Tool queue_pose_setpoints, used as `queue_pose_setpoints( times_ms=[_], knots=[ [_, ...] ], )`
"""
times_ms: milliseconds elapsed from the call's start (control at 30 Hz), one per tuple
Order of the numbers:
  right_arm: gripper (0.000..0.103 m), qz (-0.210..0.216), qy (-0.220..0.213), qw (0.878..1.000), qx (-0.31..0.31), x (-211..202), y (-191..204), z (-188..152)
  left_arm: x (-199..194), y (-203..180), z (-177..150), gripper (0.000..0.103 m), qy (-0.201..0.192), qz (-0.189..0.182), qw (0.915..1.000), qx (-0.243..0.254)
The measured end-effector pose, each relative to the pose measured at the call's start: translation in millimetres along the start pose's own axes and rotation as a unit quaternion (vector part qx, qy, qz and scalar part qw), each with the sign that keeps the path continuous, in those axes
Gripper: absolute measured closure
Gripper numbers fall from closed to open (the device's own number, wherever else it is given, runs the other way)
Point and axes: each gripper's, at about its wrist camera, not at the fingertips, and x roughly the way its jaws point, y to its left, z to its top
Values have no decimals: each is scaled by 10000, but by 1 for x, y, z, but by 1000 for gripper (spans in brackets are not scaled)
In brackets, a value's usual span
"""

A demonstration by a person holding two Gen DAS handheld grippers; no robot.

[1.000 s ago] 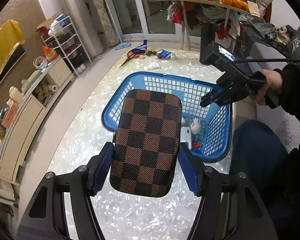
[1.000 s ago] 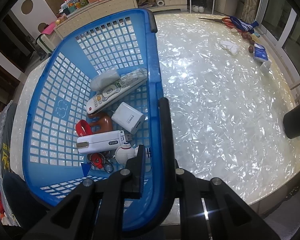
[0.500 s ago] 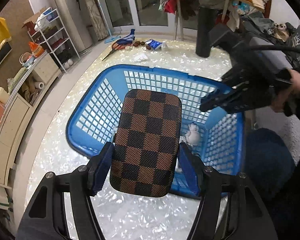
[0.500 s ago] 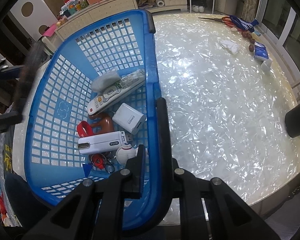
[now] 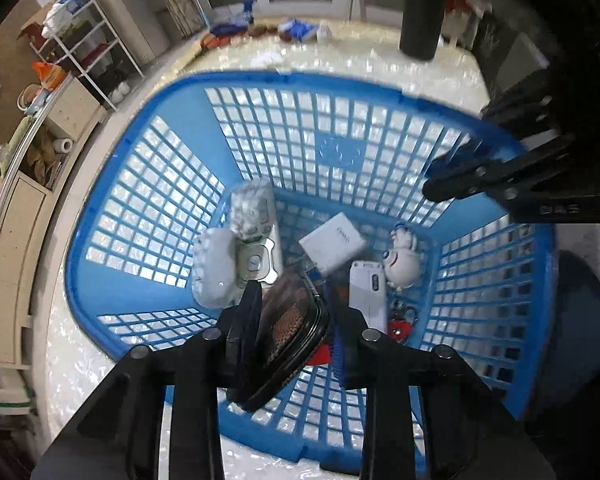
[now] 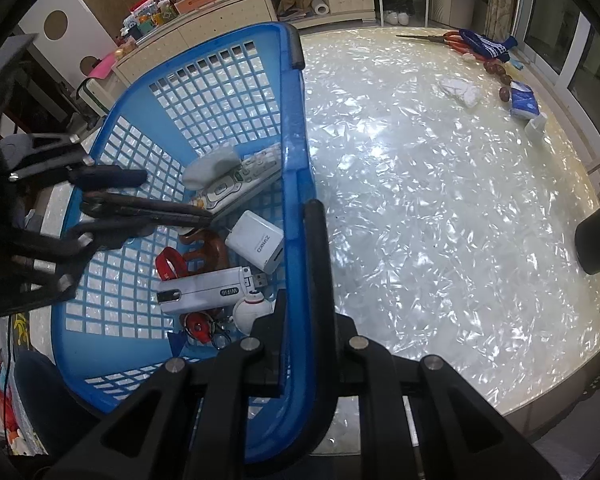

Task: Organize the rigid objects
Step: 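Open the left tool to drop the case into the basket, then lower the basket onto the table with the right tool and release it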

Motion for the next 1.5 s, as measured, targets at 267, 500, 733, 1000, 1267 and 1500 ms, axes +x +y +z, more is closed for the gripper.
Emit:
queue_pose_setpoints(
  times_ms=[267, 500, 733, 1000, 1267, 1500],
  knots=[
    [91, 35, -7, 10000, 7, 1, 0, 0, 21, -15, 2, 58, 253, -60, 9996, 104],
    [91, 37, -13, 10000, 7, 0, 1, -1, 28, -23, 4, 48, 323, -32, 9994, 129],
    [91, 21, -17, 10000, 11, 0, 2, -2, 19, -24, 2, 29, 191, -13, 9998, 67],
    [91, -181, -74, 9998, 28, -4, 4, -3, -3, -12, -2, 5, -122, 67, 9996, -234],
    [57, -298, -268, 9991, 129, -16, 4, -5, -10, -5, -15, 4, -257, 307, 9976, -556],
    [35, -432, -557, 9975, 37, -38, 16, -1, -42, -4, -29, 0, -695, 564, 9917, -928]
  ],
)
